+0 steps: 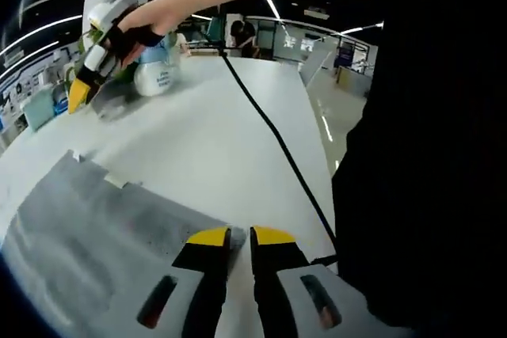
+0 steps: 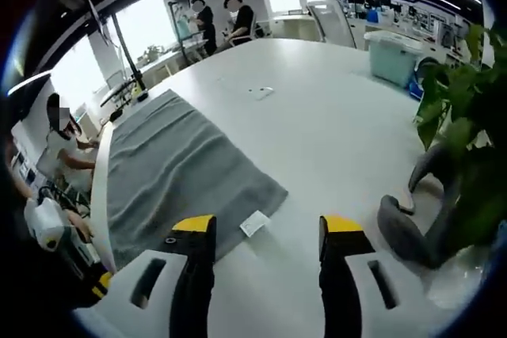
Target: Fold the towel on the table until its edges align and the towel forms a compact rectangular stack.
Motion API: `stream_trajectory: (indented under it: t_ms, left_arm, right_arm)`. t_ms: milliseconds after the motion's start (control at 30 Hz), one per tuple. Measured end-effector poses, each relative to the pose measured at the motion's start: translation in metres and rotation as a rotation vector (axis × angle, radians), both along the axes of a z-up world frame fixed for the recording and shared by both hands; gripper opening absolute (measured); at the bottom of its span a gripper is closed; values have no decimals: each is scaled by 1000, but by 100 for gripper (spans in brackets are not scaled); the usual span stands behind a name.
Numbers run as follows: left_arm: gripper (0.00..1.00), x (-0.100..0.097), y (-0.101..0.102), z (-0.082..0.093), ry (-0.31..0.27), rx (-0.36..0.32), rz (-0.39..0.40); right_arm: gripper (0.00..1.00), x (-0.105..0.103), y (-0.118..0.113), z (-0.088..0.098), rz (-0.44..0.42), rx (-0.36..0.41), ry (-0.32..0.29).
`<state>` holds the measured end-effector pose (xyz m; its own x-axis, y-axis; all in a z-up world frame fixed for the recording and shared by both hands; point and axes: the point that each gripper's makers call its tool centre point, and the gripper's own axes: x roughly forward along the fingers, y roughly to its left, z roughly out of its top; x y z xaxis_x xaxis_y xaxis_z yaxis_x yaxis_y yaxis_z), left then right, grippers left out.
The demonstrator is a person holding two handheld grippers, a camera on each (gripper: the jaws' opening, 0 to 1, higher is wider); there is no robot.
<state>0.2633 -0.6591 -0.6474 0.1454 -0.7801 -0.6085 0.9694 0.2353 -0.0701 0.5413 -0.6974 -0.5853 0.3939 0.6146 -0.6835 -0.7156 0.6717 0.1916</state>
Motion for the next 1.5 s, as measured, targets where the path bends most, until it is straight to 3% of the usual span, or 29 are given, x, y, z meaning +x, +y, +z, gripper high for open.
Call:
stream_trajectory:
  t_ms: [200, 333, 467, 533, 700, 767, 1000, 1100, 1200, 1500]
  left_arm:
    - [18, 1, -1, -9, -20, 33, -4]
    - [16, 5, -4, -9, -31, 31, -12]
    - [12, 9, -4, -10, -62, 40, -3]
    - [11, 11, -5, -9, -43, 38, 27]
    - [4, 15, -3, -9, 2, 34, 69]
    - [4, 14, -3, -9, 10, 35, 77]
    - [3, 8, -8, -3, -1, 27, 54]
    - [3, 5, -15, 5, 60, -3, 53]
    - [3, 4, -19, 17, 94, -46, 68]
    - [3, -3, -22, 32, 159, -97, 53]
  right_arm:
    - [50, -2, 2, -10, -15, 8, 32]
    - [49, 5, -1, -8, -42, 35, 34]
    - [48, 22, -5, -4, -129, 101, 35]
    - [45, 26, -1, -5, -138, 126, 41]
    - [38, 30, 12, -15, -207, 244, 125]
    - [36, 33, 12, -19, -221, 248, 128]
    - [32, 33, 22, -44, -200, 178, 146]
    - [32, 27, 28, -54, -167, 212, 211]
    - [30, 27, 23, -61, -154, 136, 177]
    - [13, 29, 15, -69, -120, 45, 88]
